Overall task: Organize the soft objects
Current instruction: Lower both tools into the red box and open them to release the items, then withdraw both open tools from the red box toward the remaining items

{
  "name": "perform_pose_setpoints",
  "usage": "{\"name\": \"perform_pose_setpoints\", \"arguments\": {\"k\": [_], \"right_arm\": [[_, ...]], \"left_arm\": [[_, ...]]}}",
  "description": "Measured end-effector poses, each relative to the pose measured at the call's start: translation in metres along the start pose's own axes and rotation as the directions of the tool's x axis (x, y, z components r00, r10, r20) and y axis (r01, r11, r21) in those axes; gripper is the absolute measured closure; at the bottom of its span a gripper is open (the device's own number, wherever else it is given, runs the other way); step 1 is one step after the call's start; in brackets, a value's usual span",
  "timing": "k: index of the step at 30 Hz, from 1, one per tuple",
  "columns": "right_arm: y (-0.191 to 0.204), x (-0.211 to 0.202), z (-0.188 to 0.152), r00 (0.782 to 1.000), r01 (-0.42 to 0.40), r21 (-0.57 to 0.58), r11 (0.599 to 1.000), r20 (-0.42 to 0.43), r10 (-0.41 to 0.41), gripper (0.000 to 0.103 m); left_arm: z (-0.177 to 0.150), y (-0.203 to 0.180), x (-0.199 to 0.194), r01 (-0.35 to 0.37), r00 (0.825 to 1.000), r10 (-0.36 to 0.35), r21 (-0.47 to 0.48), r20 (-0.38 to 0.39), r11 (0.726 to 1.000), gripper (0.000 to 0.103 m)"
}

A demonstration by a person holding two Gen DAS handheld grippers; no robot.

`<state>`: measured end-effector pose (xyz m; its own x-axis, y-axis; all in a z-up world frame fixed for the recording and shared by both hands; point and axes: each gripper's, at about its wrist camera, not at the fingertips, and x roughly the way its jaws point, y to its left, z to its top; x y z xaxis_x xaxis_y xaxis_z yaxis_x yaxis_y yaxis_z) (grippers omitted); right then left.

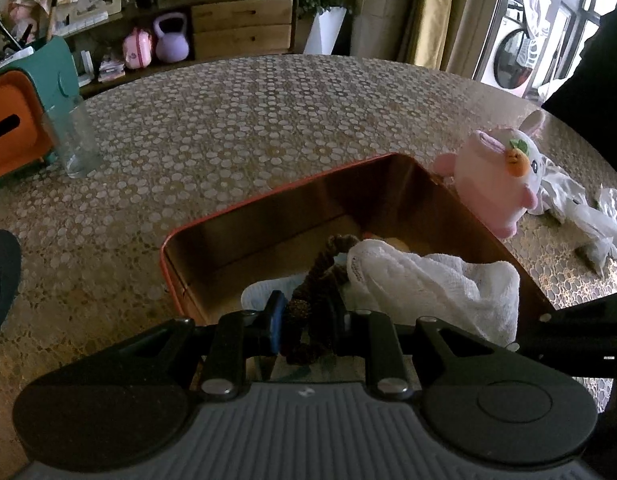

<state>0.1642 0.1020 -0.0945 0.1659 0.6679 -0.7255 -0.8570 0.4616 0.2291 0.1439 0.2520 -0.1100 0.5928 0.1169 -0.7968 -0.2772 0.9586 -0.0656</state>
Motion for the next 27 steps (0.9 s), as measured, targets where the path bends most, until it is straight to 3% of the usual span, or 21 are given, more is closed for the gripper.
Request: {"name": "perform_pose_setpoints", "arguments": {"k": [11, 13, 14, 15, 27], "right_arm": [[0.001, -0.013, -0.002, 1.0, -0.019, 0.02, 1.0, 0.02, 0.019, 0.064], [0.002, -0.018, -0.003, 0.999, -0.013, 0.019, 1.0, 0.033, 0.012, 0.056], [0.003, -0.021, -0.003, 0.999, -0.01, 0.016, 1.0, 0.041, 0.01, 0.053], [0.003, -0.024, -0.004, 0.999, -0.007, 0.014, 1.0, 0.046, 0.007, 0.052], [0.006, -0.063, -0.006, 0.99, 0.01, 0.008, 1.0, 0.138, -0.011, 0.031]], "left_arm": [[0.002, 0.0, -0.002, -0.017, 1.0, 0.017, -0.009, 0.006, 1.0, 0.071], [0.001, 0.0, -0.005, -0.023, 1.0, 0.023, -0.013, 0.015, 1.0, 0.058], [0.001, 0.0, -0.007, -0.028, 0.999, 0.028, -0.014, 0.024, 1.0, 0.042], [0.001, -0.001, -0.01, -0.034, 0.999, 0.035, -0.014, 0.039, 0.999, 0.035], [0.004, -0.008, -0.044, -0.06, 0.993, 0.061, -0.014, 0.1, 0.998, 0.033]]}}
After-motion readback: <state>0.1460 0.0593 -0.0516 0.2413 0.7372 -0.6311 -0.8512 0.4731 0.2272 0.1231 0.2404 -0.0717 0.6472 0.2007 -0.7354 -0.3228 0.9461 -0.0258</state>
